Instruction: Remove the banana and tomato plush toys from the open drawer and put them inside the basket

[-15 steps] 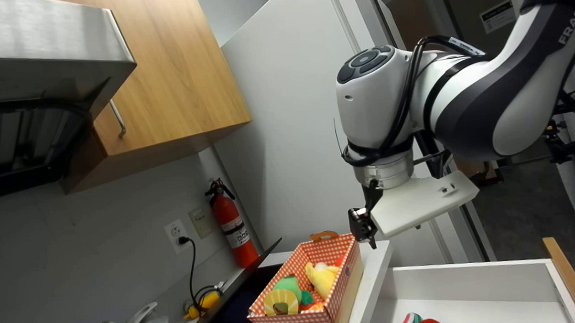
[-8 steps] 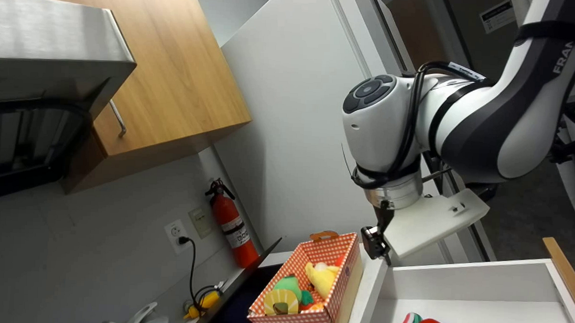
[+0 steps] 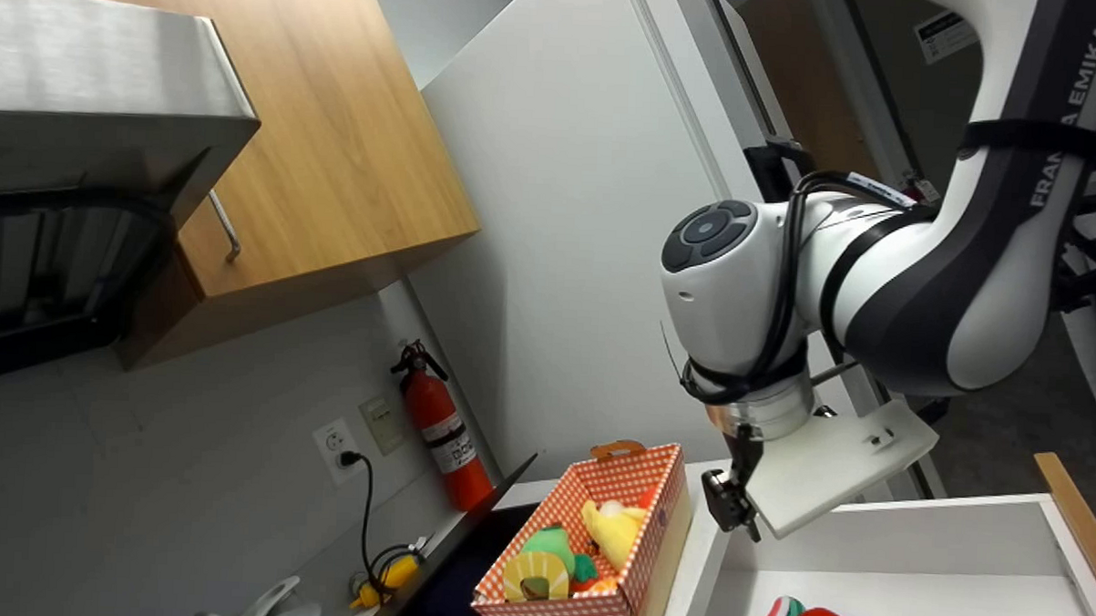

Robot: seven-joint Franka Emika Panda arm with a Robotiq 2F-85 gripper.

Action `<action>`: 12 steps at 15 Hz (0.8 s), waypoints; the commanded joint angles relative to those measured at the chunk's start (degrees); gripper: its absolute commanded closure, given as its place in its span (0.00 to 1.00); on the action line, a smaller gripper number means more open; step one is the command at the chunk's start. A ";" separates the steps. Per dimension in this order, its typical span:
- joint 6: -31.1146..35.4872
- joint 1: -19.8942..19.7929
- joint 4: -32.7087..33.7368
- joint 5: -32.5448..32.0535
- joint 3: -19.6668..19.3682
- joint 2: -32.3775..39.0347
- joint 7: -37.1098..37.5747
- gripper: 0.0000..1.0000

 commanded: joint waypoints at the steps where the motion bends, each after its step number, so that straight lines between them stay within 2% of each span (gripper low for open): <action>1: 3.36 -0.13 1.81 -1.19 -0.67 2.90 -0.75 0.00; 12: 7.84 -0.38 3.48 -1.55 -1.52 9.56 -0.60 0.00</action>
